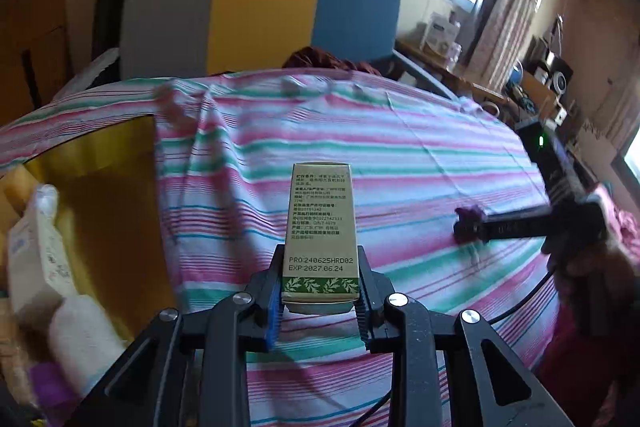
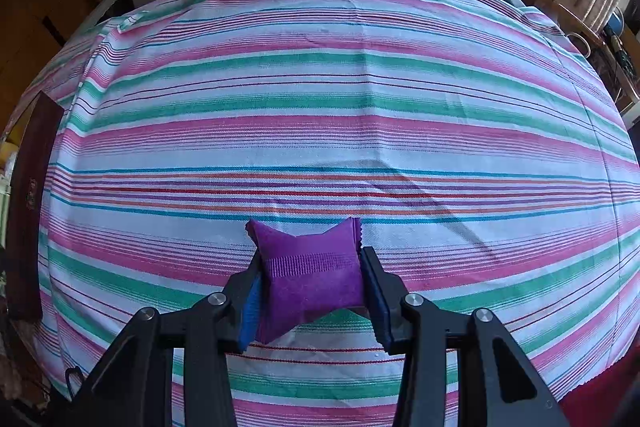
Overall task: Organize objects
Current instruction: 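Carry the green medicine box into the gold tray and open the left gripper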
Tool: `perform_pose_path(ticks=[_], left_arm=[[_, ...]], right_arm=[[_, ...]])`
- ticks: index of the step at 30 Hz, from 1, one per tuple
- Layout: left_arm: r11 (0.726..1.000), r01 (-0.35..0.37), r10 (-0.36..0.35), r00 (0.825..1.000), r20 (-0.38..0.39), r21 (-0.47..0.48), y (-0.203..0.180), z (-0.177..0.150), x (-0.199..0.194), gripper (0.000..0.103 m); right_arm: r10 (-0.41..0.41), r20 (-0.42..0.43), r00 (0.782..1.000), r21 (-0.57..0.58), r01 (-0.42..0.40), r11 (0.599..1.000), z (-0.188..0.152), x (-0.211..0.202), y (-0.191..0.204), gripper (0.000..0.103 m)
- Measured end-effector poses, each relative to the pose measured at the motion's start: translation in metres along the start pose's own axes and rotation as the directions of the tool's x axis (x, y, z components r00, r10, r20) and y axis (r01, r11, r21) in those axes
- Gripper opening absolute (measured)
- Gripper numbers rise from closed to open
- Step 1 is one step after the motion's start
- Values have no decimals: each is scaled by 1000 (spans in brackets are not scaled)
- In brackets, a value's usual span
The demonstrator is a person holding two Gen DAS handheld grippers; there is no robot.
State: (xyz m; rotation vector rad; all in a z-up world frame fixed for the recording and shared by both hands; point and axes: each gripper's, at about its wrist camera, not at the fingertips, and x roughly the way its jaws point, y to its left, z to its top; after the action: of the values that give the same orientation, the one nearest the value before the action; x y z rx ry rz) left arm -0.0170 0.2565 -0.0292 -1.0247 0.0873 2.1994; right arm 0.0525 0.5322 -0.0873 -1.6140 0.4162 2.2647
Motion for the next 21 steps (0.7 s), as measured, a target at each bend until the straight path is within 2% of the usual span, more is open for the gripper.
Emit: perform_pose_path(ticks=[3,6,11,15,19,21], left_arm=[[998,-11,12,1000,20,-62,26,9,-17,30],[991,-64,68,997,31,-121,62,22,-29,30],[961,-163,175,984,35,-222,122,39,-42,30],[938,-224,239,971,24,-263,157,49,-45,30],[921,-249,257,966,-15,-298,178,52,-36,30],[909,-242,241,970,-46,-339,188,52,-27,30]], right_arm=[[-5,8,1000,3,5,1000,-1,-2,-4,44],[-3,14,1000,-3,3,1000,-3,0,9,44],[-5,22,1000,-6,5,1000,1,2,14,44],[-3,30,1000,-10,4,1000,0,-2,15,44],[-5,30,1000,-13,6,1000,4,2,18,44],[-5,31,1000,-12,6,1000,4,1,18,44]])
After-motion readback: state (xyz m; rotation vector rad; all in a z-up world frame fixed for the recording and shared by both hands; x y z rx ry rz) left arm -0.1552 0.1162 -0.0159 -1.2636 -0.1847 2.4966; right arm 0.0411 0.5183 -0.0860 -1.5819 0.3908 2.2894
